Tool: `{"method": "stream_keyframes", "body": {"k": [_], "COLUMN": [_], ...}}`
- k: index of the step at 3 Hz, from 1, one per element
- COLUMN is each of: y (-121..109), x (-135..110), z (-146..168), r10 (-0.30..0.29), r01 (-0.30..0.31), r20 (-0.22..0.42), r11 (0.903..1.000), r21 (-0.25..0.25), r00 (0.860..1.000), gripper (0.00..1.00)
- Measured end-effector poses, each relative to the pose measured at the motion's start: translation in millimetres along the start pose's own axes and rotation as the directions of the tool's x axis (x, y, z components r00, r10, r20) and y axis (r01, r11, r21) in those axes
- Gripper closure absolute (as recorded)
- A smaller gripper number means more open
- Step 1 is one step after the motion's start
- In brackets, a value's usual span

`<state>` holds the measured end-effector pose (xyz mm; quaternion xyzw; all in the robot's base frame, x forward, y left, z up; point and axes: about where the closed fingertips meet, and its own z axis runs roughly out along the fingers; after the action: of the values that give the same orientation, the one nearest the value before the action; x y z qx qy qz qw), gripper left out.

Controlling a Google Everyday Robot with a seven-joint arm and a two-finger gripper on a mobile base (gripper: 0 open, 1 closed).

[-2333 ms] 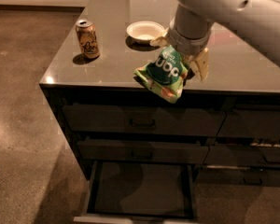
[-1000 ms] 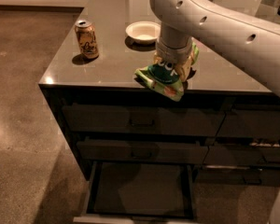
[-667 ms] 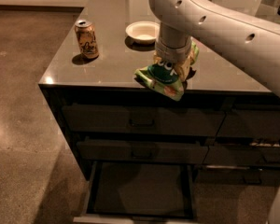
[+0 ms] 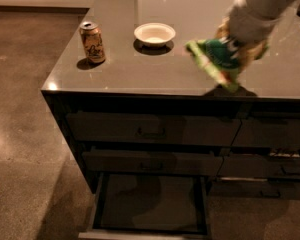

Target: Place green rice chip bag into bottom drawer

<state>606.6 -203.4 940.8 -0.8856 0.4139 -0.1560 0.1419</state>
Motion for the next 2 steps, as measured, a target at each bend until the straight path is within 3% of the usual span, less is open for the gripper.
{"method": "stream_keyframes", "body": {"k": [1,2], "y": [37,80], "x": [29,51], "z": [-30,-13], "r10": [0.201,0.427], "r01": [-0.202,-0.425], "r20": [0.052,0.052], "r11": [0.9793,0.9041], "r21": [0.014,-0.041], "r00": [0.978,0.903], "gripper": [1.00,1.00]}}
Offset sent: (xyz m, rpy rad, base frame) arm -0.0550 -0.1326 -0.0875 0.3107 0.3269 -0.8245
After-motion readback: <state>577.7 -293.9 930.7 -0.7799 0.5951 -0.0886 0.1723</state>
